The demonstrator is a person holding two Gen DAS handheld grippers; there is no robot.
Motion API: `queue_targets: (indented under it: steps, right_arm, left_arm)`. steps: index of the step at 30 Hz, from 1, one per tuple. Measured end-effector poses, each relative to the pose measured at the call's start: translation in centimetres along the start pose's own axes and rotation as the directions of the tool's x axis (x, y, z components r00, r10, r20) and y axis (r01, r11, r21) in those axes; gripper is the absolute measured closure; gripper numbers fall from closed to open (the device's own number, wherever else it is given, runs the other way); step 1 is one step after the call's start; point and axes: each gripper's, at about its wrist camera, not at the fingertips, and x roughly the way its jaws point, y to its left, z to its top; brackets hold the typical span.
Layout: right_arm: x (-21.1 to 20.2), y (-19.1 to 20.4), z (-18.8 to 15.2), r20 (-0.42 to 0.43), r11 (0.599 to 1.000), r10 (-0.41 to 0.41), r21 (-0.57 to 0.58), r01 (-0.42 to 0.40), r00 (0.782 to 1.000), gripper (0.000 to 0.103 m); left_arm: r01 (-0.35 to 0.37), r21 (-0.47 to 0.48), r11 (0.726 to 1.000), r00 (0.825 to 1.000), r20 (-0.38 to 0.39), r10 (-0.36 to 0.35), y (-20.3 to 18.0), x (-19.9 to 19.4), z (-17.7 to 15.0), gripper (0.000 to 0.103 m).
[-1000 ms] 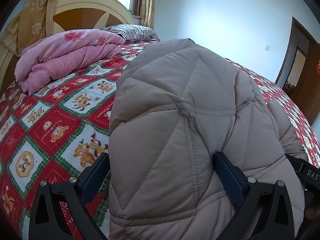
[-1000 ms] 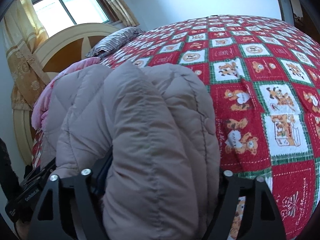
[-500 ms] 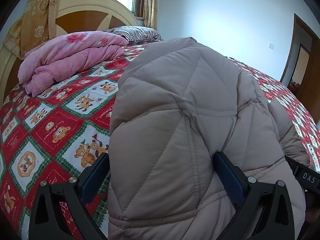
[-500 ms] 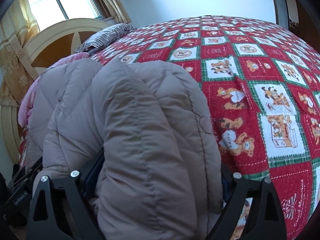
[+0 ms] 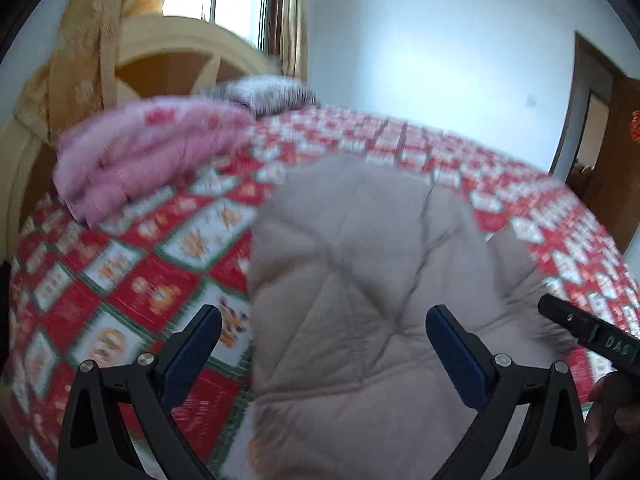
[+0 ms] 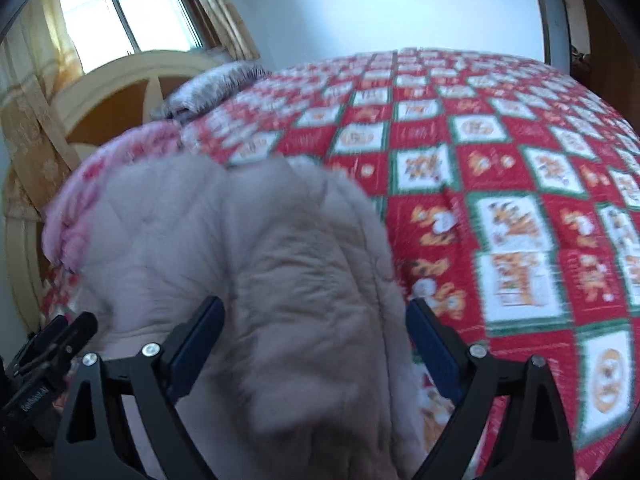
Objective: Fold large clothes
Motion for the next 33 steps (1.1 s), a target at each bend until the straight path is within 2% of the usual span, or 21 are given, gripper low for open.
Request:
queue_targets:
  steps: [4,10,20,33]
  right_arm:
    - [-5.8,1.1,-0.4,0.082,0.998,0.001,-0.056,0.004,0.997,0.008]
    - [-11.7,3.3,-2.1,0.154,0.991,0.039,-0.131,-0.019,0.987,0.006]
    - [-15.5,4.5,-3.0,0.219,0.985,0.07,-0.17,-0.032,0.973,0.005]
    - [-15.2,5.2,-3.6,0.212,0.982,0.081,-0.185,-0.041,0.974,0.005]
  left_arm:
    - [0.01,0.004,1.0,0.996,0.093,-0.01,0.1,-6.3,0.8,0.001]
    - [0.03,0.017,0.999,0.987,0.158,-0.033,0.0,-11.6,0.5,0.001]
    - [0.032,0.026,0.999,0.982,0.188,-0.037,0.2,-13.9,0.0,0.001]
    - [0.025,0.029,0.999,0.984,0.176,-0.029,0.6,-13.4,-0.5,0.001]
